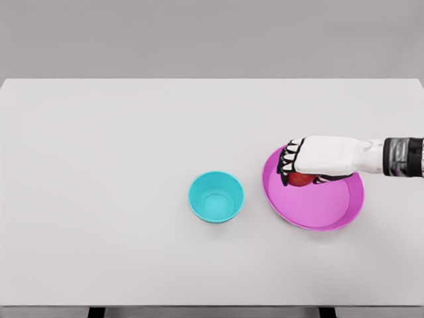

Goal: Put the apple from the pink plate into the blue bowl with your right arm

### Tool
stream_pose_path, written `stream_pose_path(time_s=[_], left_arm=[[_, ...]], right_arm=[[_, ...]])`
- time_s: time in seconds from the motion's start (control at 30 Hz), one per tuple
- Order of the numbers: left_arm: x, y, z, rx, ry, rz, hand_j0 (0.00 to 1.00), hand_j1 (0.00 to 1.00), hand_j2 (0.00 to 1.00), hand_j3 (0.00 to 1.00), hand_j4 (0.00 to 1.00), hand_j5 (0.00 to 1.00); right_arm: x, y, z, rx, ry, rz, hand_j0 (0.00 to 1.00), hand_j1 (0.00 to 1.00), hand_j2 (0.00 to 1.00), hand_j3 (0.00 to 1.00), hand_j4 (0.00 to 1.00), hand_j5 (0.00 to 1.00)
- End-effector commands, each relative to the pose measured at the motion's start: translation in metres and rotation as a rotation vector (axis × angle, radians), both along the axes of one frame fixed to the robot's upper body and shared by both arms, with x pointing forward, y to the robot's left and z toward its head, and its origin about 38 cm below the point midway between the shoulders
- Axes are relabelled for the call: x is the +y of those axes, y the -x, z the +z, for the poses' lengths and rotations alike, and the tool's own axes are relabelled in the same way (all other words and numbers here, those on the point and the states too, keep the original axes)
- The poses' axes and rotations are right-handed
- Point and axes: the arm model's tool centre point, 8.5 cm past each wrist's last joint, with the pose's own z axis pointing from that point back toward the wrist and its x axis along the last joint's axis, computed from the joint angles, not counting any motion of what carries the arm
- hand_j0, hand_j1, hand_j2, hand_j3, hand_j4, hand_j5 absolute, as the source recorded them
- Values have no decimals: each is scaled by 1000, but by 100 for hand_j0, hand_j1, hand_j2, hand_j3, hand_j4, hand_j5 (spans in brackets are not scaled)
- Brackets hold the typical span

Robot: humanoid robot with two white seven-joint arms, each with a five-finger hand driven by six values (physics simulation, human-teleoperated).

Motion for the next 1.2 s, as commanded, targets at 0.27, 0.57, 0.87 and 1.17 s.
stream_pose_path(time_s=[0.27, 0.57, 0.87, 1.17], left_arm=[[0, 0, 0, 0, 0, 0, 100, 100, 100, 100, 100, 100], [0, 0, 0, 0, 0, 0, 100, 100, 100, 100, 100, 100], [0, 0, 0, 0, 0, 0, 100, 100, 100, 100, 100, 100], [0, 0, 0, 0, 0, 0, 100, 100, 100, 100, 100, 100]], right_arm=[[35, 5, 11, -34, -63, 85, 54, 54, 54, 54, 54, 54], [62, 4, 12, -35, -82, 150, 54, 54, 54, 54, 54, 54], [92, 7, 10, -27, -74, 234, 54, 54, 54, 54, 54, 54], [117, 11, 8, -19, -59, 306, 54, 54, 54, 54, 54, 54]])
